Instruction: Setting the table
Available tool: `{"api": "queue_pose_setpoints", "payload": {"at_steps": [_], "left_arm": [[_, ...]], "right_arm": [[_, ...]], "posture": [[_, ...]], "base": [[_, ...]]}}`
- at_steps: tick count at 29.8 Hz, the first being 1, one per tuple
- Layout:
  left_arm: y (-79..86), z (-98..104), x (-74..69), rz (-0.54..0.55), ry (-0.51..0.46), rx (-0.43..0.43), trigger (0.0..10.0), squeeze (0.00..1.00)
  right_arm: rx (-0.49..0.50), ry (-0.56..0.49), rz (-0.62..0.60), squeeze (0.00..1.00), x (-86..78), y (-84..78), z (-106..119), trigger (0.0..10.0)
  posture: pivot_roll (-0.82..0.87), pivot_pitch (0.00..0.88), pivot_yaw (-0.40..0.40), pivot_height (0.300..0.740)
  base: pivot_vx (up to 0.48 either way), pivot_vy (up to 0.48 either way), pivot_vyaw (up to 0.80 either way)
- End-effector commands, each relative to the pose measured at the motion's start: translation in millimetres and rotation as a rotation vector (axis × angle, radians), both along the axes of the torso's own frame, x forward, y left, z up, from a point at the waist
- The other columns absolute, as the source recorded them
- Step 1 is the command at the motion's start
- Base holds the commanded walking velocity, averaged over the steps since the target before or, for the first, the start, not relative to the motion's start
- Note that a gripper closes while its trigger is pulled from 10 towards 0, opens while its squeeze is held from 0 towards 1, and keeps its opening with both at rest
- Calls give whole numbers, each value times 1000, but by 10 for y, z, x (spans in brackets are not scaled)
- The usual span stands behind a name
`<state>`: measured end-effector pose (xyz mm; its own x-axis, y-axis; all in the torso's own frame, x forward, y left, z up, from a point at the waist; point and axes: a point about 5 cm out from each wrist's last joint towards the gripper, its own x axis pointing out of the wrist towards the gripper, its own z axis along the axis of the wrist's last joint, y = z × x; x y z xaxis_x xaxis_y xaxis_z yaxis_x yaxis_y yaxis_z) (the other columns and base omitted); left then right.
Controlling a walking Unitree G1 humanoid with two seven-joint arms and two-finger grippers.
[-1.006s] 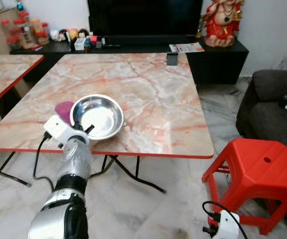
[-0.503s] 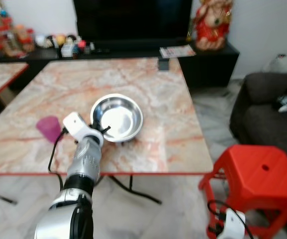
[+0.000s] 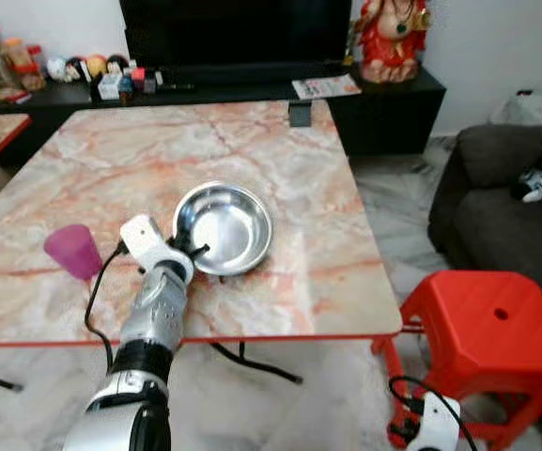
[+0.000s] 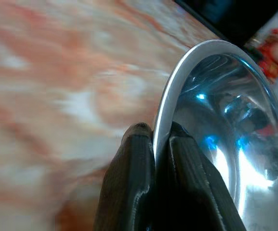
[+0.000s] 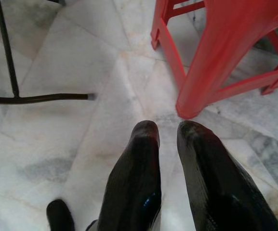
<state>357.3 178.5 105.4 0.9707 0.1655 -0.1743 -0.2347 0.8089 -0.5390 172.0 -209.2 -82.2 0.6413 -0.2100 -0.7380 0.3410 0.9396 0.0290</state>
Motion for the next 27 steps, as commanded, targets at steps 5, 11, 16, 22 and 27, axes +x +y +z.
{"api": "queue_pose_setpoints", "payload": {"at_steps": [5,11,16,22,27], "left_arm": [[298,-9,-87,171,66,20,10000,0],[363,78,-19,208,47,-18,10000,0],[240,91,72,201,69,-137,10000,0],[25,42,97,116,125,-193,10000,0],[124,1,40,175,153,-184,10000,0]], "right_arm": [[14,11,12,0,-8,61,-17,10000],[14,15,21,0,-9,70,-20,10000],[14,18,21,0,-9,74,-21,10000],[12,23,10,0,-34,56,-29,10000],[11,25,6,0,-53,51,-36,10000]], "posture": [[-47,0,19,740],[-44,0,14,740],[-57,0,19,740],[-66,0,25,740],[-64,0,25,740]], "base": [[0,0,0],[0,0,0],[0,0,0],[0,0,0],[0,0,0]]}}
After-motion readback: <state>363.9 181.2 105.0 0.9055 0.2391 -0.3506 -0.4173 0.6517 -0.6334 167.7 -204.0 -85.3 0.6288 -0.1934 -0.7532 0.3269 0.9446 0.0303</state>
